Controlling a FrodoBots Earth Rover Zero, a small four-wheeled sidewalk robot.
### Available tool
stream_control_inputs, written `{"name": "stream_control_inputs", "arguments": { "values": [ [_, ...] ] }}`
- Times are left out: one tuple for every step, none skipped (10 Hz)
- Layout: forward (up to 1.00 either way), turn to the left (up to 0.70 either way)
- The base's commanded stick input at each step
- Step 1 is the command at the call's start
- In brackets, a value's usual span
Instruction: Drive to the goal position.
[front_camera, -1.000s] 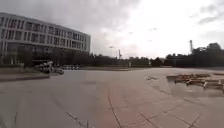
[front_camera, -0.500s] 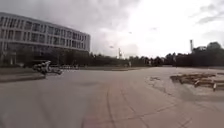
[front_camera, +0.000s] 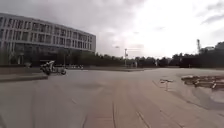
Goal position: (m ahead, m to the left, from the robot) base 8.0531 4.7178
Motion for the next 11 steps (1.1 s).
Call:
{"name": "stream_control_inputs", "arguments": {
  "values": [
    [0.7,0.0],
    [0.7,0.0],
    [0.7,0.0],
    [0.7,0.0],
    [0.7,0.0],
    [0.7,0.0],
    [0.7,0.0],
    [0.7,0.0],
    [0.7,0.0],
    [0.7,0.0],
    [0.7,0.02]
  ]
}}
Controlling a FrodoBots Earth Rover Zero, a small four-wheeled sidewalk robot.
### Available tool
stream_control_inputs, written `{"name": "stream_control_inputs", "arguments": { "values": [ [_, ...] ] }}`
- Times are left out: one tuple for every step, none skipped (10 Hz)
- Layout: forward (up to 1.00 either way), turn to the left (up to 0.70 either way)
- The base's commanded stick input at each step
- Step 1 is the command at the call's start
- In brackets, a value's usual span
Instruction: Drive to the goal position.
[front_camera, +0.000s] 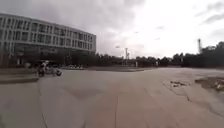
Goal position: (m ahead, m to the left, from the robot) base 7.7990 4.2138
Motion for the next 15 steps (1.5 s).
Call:
{"name": "stream_control_inputs", "arguments": {
  "values": [
    [0.7,0.06],
    [0.7,0.1],
    [0.7,0.22],
    [0.7,0.17],
    [0.7,0.05],
    [0.7,0.03],
    [0.7,0.02],
    [0.7,0.02],
    [0.7,0.02],
    [0.7,0.02],
    [0.7,0.02],
    [0.7,0.02],
    [0.7,0.04],
    [0.7,0.24],
    [0.7,0.28]
  ]
}}
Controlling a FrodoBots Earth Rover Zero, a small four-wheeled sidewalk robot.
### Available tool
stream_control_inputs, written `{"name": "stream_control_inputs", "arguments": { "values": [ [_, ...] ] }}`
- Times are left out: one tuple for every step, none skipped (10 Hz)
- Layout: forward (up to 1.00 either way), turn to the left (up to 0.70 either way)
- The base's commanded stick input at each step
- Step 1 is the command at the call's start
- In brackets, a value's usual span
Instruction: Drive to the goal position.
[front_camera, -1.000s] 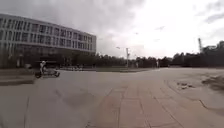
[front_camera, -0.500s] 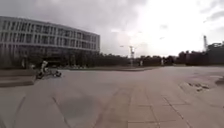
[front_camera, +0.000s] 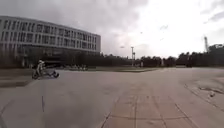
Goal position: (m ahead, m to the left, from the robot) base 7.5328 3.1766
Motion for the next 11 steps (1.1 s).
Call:
{"name": "stream_control_inputs", "arguments": {
  "values": [
    [0.7,0.3],
    [0.7,0.32],
    [0.7,0.34],
    [0.7,0.22],
    [0.7,0.02],
    [0.7,0.0],
    [0.7,0.0],
    [0.7,0.0],
    [0.7,0.0],
    [0.7,0.0],
    [0.7,0.0]
  ]
}}
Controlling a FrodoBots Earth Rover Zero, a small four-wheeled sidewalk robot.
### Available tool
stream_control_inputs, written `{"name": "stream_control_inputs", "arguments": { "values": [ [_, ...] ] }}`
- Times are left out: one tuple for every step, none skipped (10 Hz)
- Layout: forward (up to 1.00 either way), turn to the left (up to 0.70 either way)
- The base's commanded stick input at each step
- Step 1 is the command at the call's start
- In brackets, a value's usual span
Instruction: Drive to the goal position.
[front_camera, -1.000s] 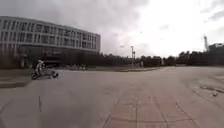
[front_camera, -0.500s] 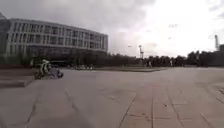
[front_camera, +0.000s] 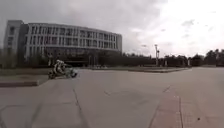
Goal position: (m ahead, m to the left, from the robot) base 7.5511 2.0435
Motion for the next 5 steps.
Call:
{"name": "stream_control_inputs", "arguments": {
  "values": [
    [0.7,0.0],
    [0.7,0.0],
    [0.7,0.0],
    [0.7,0.0],
    [0.7,0.01]
  ]
}}
